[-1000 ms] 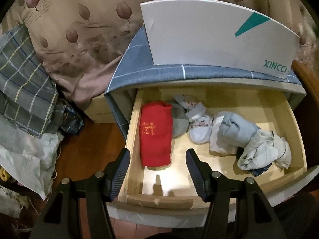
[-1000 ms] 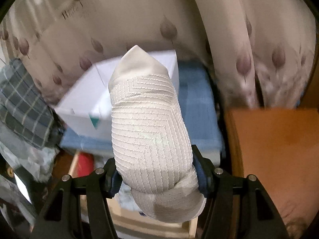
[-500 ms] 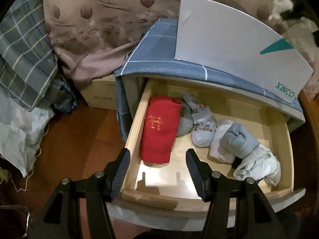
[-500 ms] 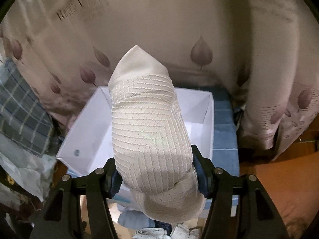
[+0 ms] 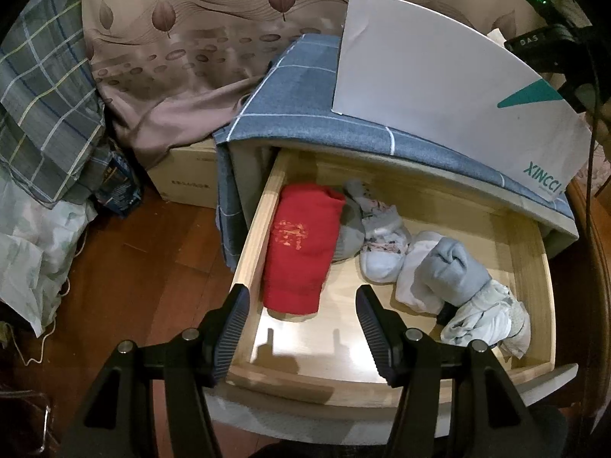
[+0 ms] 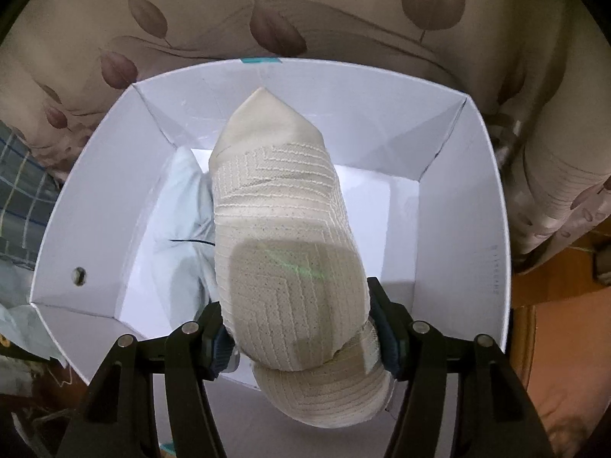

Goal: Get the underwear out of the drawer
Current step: 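Lower the bra into the white box and open the right gripper, then move the right gripper back into the drawer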

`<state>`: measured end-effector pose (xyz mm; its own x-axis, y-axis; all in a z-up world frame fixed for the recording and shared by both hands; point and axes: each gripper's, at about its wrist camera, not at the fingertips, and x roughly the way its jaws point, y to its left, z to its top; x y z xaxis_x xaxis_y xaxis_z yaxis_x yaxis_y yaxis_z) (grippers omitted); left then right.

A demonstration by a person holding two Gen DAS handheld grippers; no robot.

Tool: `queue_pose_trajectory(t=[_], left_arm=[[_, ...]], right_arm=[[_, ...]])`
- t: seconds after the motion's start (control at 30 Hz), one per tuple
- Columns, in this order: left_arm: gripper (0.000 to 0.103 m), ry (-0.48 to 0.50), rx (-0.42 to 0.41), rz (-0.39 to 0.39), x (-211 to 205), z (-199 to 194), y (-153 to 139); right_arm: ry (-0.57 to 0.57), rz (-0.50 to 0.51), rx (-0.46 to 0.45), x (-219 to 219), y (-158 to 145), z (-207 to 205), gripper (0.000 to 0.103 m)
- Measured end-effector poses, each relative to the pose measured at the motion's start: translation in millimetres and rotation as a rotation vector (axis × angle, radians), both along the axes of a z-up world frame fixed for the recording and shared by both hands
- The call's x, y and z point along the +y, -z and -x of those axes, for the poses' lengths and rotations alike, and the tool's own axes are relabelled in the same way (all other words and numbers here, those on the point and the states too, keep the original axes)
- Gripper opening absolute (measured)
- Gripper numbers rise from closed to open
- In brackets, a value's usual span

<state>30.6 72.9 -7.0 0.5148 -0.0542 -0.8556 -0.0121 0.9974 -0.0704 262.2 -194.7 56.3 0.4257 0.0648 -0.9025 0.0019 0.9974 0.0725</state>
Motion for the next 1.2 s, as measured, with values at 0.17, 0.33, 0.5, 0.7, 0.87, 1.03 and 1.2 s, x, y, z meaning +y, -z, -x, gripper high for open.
queue_pose_trajectory(t=[0.17,0.33,0.5,0.7,0.87,1.03,1.2], left_arm=[[0.059,0.005,0.006,0.001,-1.8,-1.0,1.6],[0.059,0.02,0.035,0.0,-4.6,-4.7,6.9],[0.059,0.049,0.069,-0.005,-8.4,-7.7,13.5],[0.059,0.079,0.131,-0.002,-10.1,-13.2,23.0],[0.059,0.124,0.164,-0.033,-18.5,-15.2,28.0],[0.059,0.135,0.165,-0.057,-21.8,-14.2,29.2],[0.059,0.104,0.157,-0.046,-15.1,-13.5,27.3]], right_arm=[[0.013,0.008,0.017,-0.3,6.9,2.1,0.062],[-0.012,-0.018,-0.002,2.5,-2.7,3.8,0.071],[-0.067,0.007,-0.045,7.7,-25.9,23.2,0.072],[-0.15,-0.007,-0.07,5.7,-47.2,80.2,0.072],[-0.212,0.04,-0.074,-5.9,-41.6,131.9,0.073],[-0.238,0.036,-0.002,-18.5,-10.7,169.1,0.073],[-0.256,0.055,0.108,-29.9,40.6,184.4,0.072]])
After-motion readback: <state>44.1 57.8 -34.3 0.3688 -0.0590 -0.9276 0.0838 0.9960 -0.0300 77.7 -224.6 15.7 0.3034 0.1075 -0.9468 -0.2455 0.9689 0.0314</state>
